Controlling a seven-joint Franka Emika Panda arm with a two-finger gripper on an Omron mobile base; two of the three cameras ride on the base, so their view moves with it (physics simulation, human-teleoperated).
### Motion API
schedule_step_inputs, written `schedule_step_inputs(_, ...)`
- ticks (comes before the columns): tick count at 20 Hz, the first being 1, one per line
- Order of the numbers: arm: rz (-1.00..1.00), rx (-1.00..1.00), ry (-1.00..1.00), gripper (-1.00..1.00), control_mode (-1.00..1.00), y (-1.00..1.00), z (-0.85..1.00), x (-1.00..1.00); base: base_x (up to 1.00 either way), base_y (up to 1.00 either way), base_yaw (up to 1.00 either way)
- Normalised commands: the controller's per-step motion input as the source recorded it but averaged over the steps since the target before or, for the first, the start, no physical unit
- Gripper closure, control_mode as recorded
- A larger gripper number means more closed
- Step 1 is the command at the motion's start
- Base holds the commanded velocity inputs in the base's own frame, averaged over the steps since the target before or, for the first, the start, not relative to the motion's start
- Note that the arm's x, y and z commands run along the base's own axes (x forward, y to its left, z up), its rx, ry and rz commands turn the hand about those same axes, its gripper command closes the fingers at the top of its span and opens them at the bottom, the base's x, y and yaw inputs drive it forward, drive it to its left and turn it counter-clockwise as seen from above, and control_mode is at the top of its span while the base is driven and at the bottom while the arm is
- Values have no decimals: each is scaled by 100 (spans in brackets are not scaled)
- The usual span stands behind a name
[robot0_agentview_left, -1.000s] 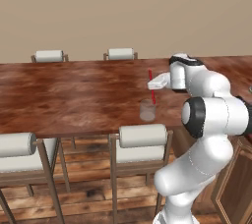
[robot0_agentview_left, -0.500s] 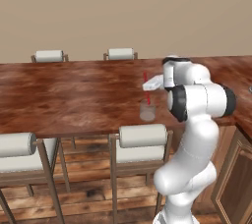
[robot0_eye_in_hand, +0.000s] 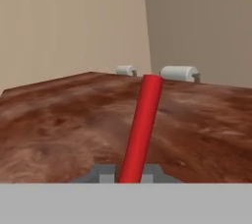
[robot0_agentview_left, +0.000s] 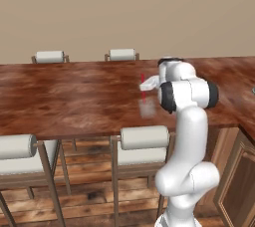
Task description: Take a straw from the drawer in front and place it inside the glass cup on the dining counter.
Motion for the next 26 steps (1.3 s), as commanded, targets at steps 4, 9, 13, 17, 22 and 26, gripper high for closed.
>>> schedule_step_inputs(4,10,0,-1,100,-100,-2,-32,31,0,0,0)
schedule_step_inputs(9,13,1,-14,100,-100,-13,-16,-46,0,0,0)
schedule_step_inputs(13,12,0,-21,100,-100,-2,-27,-93,0,0,0)
schedule_step_inputs(17,10,0,-30,100,-100,3,-18,-100,0,0,0)
schedule_step_inputs(22,2,0,-15,100,-100,15,-20,-53,0,0,0)
schedule_step_inputs(26,0,0,-1,100,-100,52,-21,-24,0,0,0)
